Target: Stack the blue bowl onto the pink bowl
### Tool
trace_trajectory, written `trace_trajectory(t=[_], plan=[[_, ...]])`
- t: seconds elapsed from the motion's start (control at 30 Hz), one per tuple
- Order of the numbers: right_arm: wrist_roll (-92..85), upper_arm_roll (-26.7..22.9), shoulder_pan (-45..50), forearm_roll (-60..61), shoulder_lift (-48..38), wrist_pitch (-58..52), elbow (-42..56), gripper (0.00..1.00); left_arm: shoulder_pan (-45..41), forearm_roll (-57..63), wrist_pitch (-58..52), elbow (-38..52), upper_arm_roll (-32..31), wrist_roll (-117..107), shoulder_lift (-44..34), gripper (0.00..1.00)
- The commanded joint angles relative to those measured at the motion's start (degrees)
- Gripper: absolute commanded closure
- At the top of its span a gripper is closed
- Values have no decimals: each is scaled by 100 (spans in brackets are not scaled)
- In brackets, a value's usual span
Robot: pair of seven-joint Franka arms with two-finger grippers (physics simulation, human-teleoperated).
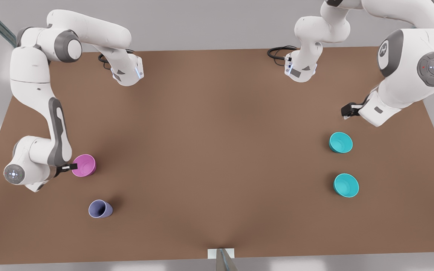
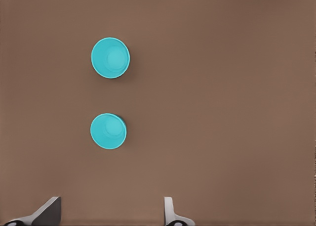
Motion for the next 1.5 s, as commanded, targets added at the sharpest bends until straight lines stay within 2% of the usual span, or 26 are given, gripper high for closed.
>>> trace_trajectory(t=[0.0,0.4,0.43,0.47,0.6,0.7,0.83,0.93,1.03,1.1,1.17,1.23,1.33,1.47], plan=[[-1278,0,-8,30,36,848,-45,0,11,-80,-132,10,53,147,-31,0],[-1049,18,-184,346,62,681,-617,0,2,-62,-167,-8,53,146,22,0],[-1049,18,-184,346,62,681,-634,20,2,-62,-167,-8,53,147,13,0],[-1049,18,-184,346,71,681,-652,32,2,-62,-167,-8,53,147,13,0],[-1076,18,-175,434,106,567,-634,55,2,-62,-255,1,53,138,13,0],[-1067,53,-149,469,89,488,-626,59,2,-62,-255,1,45,138,13,0],[-1076,123,-132,557,-8,224,-573,79,2,-62,-246,1,53,138,13,0],[-1225,431,-167,820,-149,-435,-476,79,2,-62,-255,1,53,138,13,0],[-1208,1001,-70,1365,-509,-1120,-502,79,2,-62,-255,1,53,138,13,0],[-1094,1731,-61,1629,-702,-1341,-494,79,2,-62,-255,1,53,138,13,0],[276,2733,-53,1778,-676,-1191,-406,79,2,-53,-255,1,53,138,13,0],[1575,2848,667,2226,-641,-867,-82,79,2,-53,-255,1,53,138,13,0],[3615,2848,1660,2428,-44,-6,551,79,2,-53,-255,1,45,138,13,0],[5840,2813,2882,2420,1265,566,2309,79,2,-53,-220,1,45,129,30,0]])
